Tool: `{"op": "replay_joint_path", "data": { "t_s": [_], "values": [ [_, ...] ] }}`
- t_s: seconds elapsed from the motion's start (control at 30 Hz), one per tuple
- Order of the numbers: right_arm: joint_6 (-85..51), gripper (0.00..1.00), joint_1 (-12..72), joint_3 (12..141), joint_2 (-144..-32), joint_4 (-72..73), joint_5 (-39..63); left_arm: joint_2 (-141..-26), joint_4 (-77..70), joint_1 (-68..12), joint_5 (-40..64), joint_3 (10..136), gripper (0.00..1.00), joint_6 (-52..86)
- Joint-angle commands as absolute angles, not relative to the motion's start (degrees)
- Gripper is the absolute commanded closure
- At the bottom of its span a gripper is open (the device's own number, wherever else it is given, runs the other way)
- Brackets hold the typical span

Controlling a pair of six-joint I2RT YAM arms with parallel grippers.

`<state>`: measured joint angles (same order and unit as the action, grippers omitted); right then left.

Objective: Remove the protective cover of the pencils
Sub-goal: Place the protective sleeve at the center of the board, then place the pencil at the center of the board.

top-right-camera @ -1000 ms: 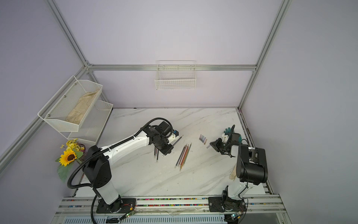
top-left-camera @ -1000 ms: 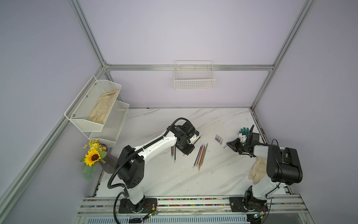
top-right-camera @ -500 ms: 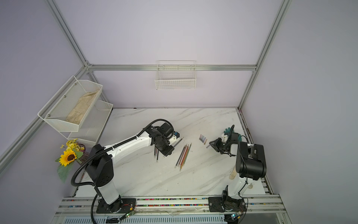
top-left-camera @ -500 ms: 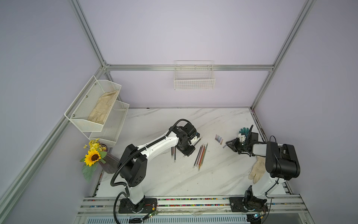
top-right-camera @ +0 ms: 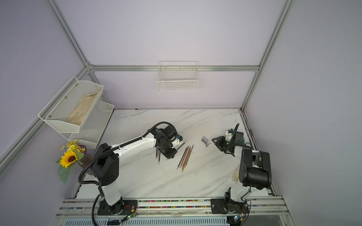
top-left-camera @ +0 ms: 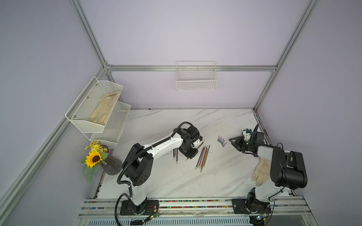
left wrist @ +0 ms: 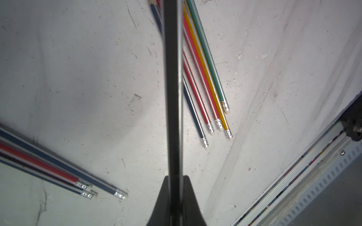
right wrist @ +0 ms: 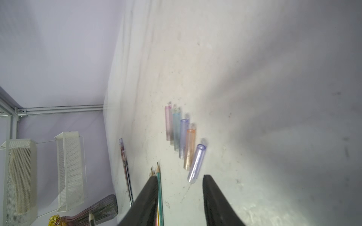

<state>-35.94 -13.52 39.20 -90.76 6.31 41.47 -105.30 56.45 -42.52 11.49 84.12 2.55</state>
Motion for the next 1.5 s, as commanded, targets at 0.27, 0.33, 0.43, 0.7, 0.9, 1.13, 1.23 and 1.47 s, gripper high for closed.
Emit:
{"op": "replay_joint_path", "data": {
  "t_s": [0.27, 0.33, 0.43, 0.7, 0.9, 1.13, 1.23, 1.47],
  "values": [
    [-29.30, 0.54, -12.28, 22.58, -56.07, 9.39, 28.30, -107.96, 50.31, -42.59, 11.85, 84.60, 1.00, 5.66],
    [-31.00, 0.49, -11.76, 19.94, -50.98, 11.77, 26.20, -108.95, 49.58, -42.48, 13.05, 84.91, 1.00, 5.79],
    [-31.14, 0.48, -11.73, 19.60, -50.44, 11.43, 26.87, -110.59, 47.74, -41.89, 14.22, 84.18, 1.00, 7.05],
    [-30.85, 0.48, -11.70, 19.81, -52.43, 12.30, 28.70, -115.04, 46.07, -41.31, 15.17, 83.70, 1.00, 11.87],
    [-31.31, 0.47, -11.73, 19.48, -52.23, 13.08, 28.11, -114.26, 41.92, -41.44, 14.91, 81.13, 0.97, 17.93],
    [-31.38, 0.46, -11.72, 19.48, -52.48, 13.05, 28.11, -114.61, 40.87, -41.79, 14.55, 80.06, 0.97, 19.60],
    [-31.41, 0.46, -11.76, 19.33, -51.68, 13.01, 27.95, -114.53, 40.63, -41.89, 14.35, 79.73, 0.97, 19.75],
    [-31.38, 0.46, -11.77, 19.59, -52.59, 13.03, 27.84, -113.33, 40.26, -41.87, 14.50, 78.79, 0.90, 19.62]
  ]
}}
